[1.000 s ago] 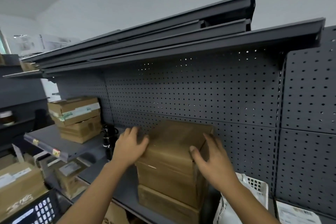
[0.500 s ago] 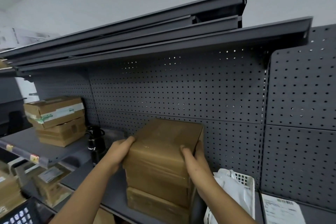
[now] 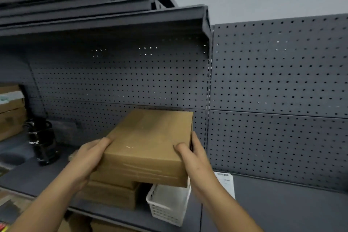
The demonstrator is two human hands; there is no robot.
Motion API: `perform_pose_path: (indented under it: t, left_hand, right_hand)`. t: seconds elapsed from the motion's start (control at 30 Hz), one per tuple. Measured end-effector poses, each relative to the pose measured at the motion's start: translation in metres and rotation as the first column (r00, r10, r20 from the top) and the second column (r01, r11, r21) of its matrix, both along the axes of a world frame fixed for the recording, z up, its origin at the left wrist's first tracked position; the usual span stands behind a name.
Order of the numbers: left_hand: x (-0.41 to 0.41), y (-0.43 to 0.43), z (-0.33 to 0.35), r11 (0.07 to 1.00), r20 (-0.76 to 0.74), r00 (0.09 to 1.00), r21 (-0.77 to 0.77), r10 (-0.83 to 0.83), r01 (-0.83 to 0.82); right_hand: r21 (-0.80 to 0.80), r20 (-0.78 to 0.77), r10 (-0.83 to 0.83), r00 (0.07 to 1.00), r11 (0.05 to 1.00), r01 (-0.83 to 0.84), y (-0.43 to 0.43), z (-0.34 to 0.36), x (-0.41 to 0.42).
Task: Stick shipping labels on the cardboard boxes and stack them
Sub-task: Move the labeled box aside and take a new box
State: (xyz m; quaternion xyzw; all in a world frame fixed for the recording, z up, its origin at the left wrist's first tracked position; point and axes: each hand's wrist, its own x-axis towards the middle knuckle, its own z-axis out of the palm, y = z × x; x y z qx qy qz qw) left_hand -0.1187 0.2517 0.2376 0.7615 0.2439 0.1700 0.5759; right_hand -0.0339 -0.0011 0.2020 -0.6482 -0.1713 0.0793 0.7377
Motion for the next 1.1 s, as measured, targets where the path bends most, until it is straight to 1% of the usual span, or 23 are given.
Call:
perform_pose_path:
  t: [0.13, 0.23, 0.33, 0.4, 0.53, 0.63, 0.7, 0.8, 0.93, 1.1]
  left_hand:
    - [0.005, -0.057, -0.016, 0.998, 0.012, 0.999, 0.036, -0.050, 0.050]
    - [0.017, -0.097, -0.034, 0.997, -0.007, 0.997, -0.003, -0.080, 0.080]
    - [0.031, -0.138, -0.051, 0.994, -0.061, 0.994, -0.073, -0.091, 0.086]
    - [0.039, -0.171, -0.059, 0.989, -0.067, 0.990, -0.091, -0.122, 0.116]
    - [0.049, -0.239, -0.074, 0.980, -0.015, 0.983, -0.087, -0.182, 0.180]
    - [0.056, -0.283, -0.092, 0.965, -0.015, 0.971, -0.119, -0.238, 0.235]
    - [0.060, -0.307, -0.105, 0.959, 0.017, 0.967, -0.126, -0.255, 0.255]
    - [0.070, -0.338, -0.116, 0.955, 0.052, 0.963, -0.127, -0.263, 0.267]
    - [0.077, -0.370, -0.127, 0.944, 0.056, 0.955, -0.145, -0.290, 0.295]
    - [0.079, -0.395, -0.138, 0.942, 0.048, 0.951, -0.126, -0.306, 0.310]
  right_hand:
    - [-0.011, -0.004, -0.041, 0.999, 0.999, 0.041, -0.058, -0.007, -0.003]
    - [-0.026, -0.028, -0.078, 0.997, 0.997, 0.077, -0.106, -0.010, -0.001]
    - [-0.071, -0.009, -0.097, 0.995, 0.993, 0.096, -0.158, -0.016, -0.001]
    - [-0.093, -0.005, -0.123, 0.992, 0.988, 0.122, -0.194, -0.024, -0.001]
    - [-0.096, -0.023, -0.176, 0.984, 0.980, 0.173, -0.258, -0.041, -0.003]
    - [-0.075, -0.041, -0.220, 0.975, 0.973, 0.217, -0.302, -0.053, -0.006]
    - [-0.071, -0.062, -0.238, 0.969, 0.970, 0.233, -0.328, -0.063, -0.005]
    - [-0.048, -0.093, -0.273, 0.958, 0.962, 0.270, -0.358, -0.076, -0.002]
    - [-0.011, -0.144, -0.294, 0.945, 0.955, 0.296, -0.387, -0.092, 0.007]
    - [-0.017, -0.172, -0.307, 0.936, 0.951, 0.309, -0.408, -0.110, 0.012]
